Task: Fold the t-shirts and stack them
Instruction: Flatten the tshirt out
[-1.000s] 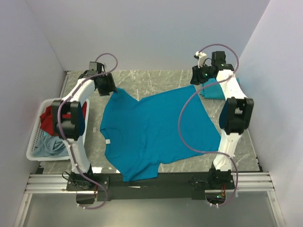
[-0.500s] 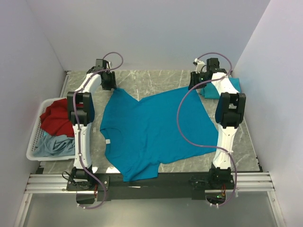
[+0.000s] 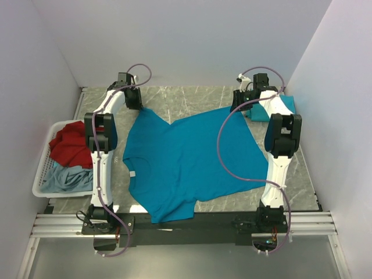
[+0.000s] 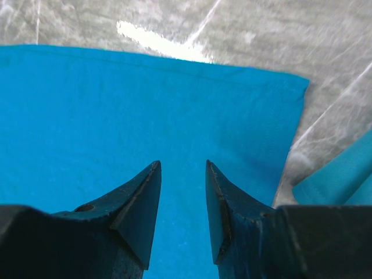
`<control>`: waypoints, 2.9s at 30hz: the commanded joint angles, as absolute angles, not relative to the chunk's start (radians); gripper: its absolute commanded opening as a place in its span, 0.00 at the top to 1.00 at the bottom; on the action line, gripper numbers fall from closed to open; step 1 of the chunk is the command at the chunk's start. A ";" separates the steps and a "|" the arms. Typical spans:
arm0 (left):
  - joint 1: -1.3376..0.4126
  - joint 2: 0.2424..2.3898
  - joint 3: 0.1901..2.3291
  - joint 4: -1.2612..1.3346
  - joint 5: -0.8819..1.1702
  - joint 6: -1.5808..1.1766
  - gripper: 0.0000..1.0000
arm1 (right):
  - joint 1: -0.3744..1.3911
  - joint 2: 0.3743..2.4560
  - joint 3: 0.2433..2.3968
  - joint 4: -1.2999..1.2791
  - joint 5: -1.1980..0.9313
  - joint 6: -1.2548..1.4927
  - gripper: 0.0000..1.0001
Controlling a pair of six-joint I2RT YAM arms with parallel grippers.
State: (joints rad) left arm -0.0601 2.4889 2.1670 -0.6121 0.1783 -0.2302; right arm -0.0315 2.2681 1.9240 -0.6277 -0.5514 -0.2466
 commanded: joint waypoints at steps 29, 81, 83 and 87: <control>-0.043 2.240 1.988 -0.468 0.212 -0.267 1.00 | -0.005 2.510 2.410 -0.730 -0.169 -0.268 0.57; -0.034 2.260 1.979 -0.499 0.232 -0.259 1.00 | 0.084 2.619 2.407 -0.778 -0.032 -0.704 0.91; -0.034 2.255 1.986 -0.503 0.227 -0.258 1.00 | 0.084 2.597 2.375 -0.750 -0.035 -0.689 1.00; -0.032 2.215 1.985 -0.494 0.200 -0.253 1.00 | 0.089 2.491 2.290 -0.648 -0.057 -0.655 1.00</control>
State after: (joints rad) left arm -0.0383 2.2879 1.9827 -0.5014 0.2279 -0.2737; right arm 0.0811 2.5851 2.3470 -0.7208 -0.0422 -0.6884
